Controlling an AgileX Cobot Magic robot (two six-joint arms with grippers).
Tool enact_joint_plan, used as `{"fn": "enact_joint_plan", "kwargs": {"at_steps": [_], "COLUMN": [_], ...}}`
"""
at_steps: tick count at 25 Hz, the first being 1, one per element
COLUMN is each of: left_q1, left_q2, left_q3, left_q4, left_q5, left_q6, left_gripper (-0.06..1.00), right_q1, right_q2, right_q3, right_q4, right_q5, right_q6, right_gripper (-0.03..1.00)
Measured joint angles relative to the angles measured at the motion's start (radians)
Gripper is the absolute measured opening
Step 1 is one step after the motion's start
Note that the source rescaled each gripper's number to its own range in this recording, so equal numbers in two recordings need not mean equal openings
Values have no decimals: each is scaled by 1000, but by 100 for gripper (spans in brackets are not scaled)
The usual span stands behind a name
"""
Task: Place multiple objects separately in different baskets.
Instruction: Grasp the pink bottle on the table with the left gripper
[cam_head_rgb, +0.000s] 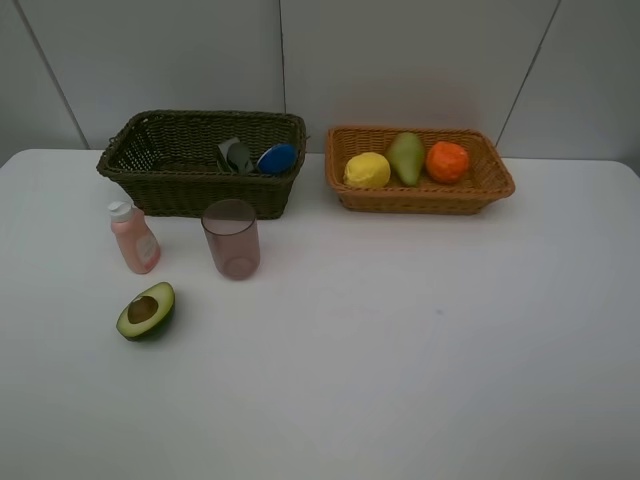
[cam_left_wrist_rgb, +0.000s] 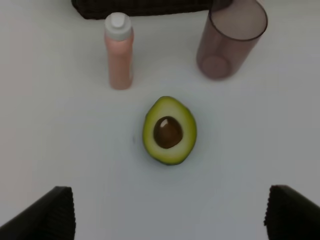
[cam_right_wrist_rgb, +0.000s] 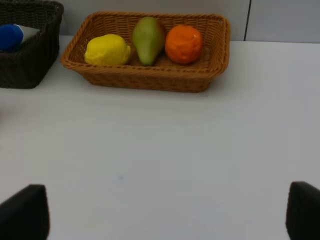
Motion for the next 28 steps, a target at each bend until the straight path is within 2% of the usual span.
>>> {"fn": "enact_joint_plan", "kwargs": {"at_steps": [3, 8, 28], "left_q1": [0, 0, 0], "left_q2": [82, 251, 925], "left_q3": [-35, -116, -423], "left_q4": [-36, -43, 24], "left_q5": [-22, -35, -170], "left_q6": [0, 0, -1], "left_gripper": [100, 100, 100], "right_q1": [0, 0, 0], "right_q2": [0, 0, 0], "right_q3": [0, 0, 0], "right_q4": [0, 0, 0], "right_q5": [0, 0, 0], "right_q6": [0, 0, 0], "right_gripper": [100, 100, 100]}}
